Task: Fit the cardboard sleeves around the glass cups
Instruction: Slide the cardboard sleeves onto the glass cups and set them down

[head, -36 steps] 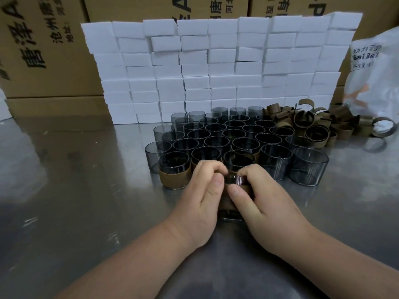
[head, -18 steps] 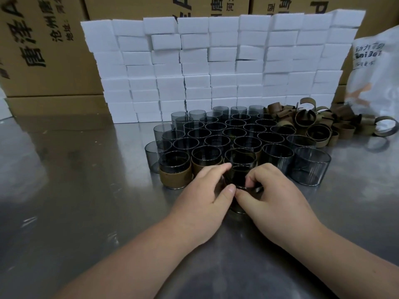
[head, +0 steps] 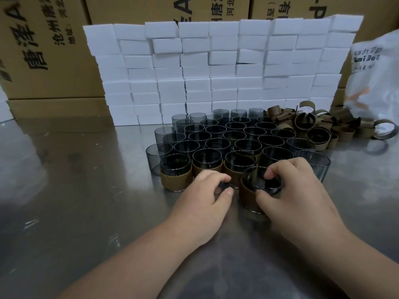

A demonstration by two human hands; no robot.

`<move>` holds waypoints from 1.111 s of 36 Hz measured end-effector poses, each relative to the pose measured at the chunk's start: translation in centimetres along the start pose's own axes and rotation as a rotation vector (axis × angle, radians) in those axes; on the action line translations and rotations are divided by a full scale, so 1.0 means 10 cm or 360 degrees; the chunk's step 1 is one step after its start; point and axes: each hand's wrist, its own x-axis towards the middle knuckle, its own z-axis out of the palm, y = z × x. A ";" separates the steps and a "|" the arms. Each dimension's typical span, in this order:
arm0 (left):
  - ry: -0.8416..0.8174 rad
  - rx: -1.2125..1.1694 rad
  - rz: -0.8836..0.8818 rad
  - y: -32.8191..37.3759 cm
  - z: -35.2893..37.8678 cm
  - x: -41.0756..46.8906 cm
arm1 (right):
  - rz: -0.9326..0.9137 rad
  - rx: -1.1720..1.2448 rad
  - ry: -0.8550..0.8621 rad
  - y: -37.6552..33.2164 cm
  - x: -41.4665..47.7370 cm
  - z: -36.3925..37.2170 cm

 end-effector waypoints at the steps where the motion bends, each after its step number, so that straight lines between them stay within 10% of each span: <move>1: -0.0001 0.0002 -0.0005 0.00 0.00 0.00 | 0.0019 0.0023 -0.0007 0.01 0.00 0.00; 19: -0.0015 -0.0064 -0.0044 -0.03 0.01 0.01 | 0.0262 0.0061 0.0193 0.35 0.36 -0.20; 28: -0.0009 -0.0085 -0.0050 -0.06 0.02 0.01 | 0.0595 -0.0192 -0.0311 0.47 0.46 -0.27; 40: -0.0022 -0.0125 -0.0064 -0.06 0.03 0.01 | 0.0530 -0.0330 -0.0239 0.54 0.47 -0.22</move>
